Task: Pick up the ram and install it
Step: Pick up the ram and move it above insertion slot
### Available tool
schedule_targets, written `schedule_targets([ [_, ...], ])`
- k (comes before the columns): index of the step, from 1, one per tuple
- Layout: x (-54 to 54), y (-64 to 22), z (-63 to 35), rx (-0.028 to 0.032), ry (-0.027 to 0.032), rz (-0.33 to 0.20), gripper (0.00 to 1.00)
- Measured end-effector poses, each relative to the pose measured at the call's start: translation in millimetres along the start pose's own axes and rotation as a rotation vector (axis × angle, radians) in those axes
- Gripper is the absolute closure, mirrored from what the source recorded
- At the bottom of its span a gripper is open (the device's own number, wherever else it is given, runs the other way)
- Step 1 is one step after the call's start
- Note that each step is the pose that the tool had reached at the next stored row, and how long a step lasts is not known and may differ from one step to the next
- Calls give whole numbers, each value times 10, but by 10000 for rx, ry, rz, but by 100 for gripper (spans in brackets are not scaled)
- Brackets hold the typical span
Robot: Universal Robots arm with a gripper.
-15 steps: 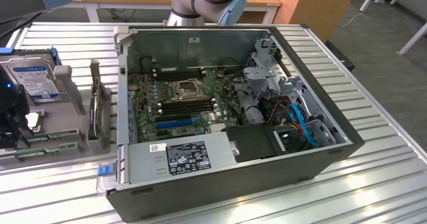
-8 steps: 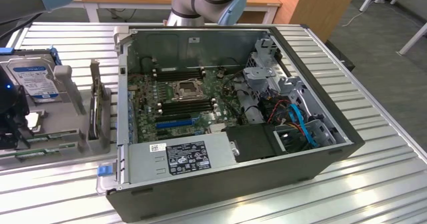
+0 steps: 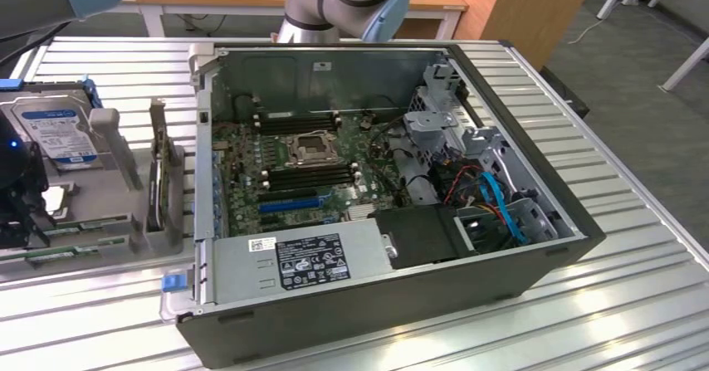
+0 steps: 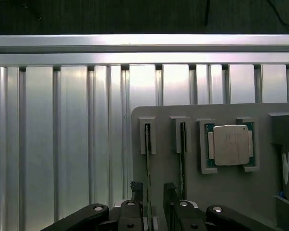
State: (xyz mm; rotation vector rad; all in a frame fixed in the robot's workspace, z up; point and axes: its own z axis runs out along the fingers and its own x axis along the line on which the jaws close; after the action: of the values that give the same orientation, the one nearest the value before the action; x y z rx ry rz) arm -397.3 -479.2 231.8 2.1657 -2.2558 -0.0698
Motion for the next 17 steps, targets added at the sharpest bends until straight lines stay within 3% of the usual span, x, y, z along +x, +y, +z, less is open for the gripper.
schedule_targets([
  [17,12,-5,113,0,1,-26,69],
])
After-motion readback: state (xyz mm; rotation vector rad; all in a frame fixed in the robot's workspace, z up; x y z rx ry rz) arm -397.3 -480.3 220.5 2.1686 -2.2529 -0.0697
